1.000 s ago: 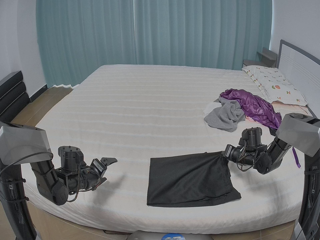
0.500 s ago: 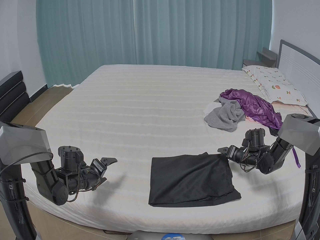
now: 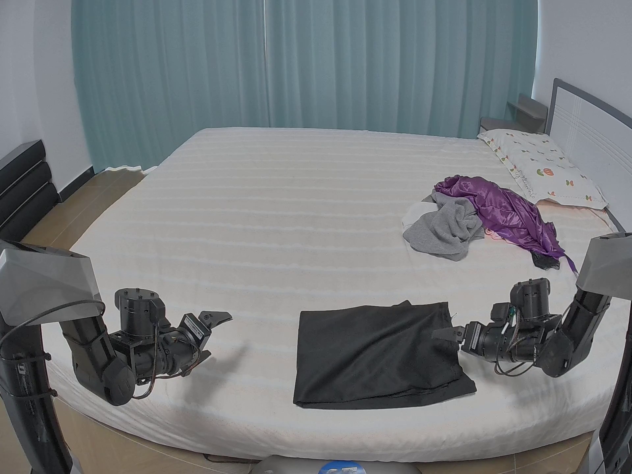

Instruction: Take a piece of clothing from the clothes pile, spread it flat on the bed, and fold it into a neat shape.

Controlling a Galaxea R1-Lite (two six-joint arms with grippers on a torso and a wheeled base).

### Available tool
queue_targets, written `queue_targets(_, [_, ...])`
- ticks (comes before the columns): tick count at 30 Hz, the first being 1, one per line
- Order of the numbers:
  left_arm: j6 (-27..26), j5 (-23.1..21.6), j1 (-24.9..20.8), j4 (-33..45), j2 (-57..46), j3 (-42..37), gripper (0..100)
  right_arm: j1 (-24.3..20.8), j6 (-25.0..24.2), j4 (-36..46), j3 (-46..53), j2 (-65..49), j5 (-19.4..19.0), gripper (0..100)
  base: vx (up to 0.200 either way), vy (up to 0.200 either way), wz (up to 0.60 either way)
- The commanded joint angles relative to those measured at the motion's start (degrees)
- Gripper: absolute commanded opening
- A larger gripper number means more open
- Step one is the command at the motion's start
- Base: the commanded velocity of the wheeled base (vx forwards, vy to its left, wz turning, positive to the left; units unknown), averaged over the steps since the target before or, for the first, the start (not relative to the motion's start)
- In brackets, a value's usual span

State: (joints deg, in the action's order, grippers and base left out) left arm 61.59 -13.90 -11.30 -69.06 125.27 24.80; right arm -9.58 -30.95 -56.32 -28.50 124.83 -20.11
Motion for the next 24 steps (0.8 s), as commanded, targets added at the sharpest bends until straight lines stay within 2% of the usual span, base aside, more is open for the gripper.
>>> queue_targets(1, [0.02, 0.01, -0.04, -0.02, 0.06, -0.01, 100, 0.0, 1.95, -3.97, 7.23, -2.49, -2.03, 100, 0.0, 0.0, 0.0])
queue_targets(11, [-0.33, 0.01, -0.04, -0.02, 0.06, -0.01, 100, -0.17, 3.0, -4.06, 7.23, 0.94, -1.95, 100, 0.0, 0.0, 0.0])
queue_targets(12, [-0.41, 0.01, -0.04, -0.02, 0.06, -0.01, 100, -0.17, 3.09, -4.06, 7.23, 1.12, -1.86, 0, 0.0, 0.0, 0.0])
queue_targets(18, [-0.5, 0.01, -0.04, -0.02, 0.06, -0.01, 100, 0.44, 6.43, -4.24, 9.87, 0.15, -1.59, 0, 0.0, 0.0, 0.0])
queue_targets(24, [-0.5, 0.01, -0.04, -0.02, 0.15, -0.01, 100, 1.76, 6.61, -4.15, 11.63, -4.42, -1.95, 0, 0.0, 0.0, 0.0])
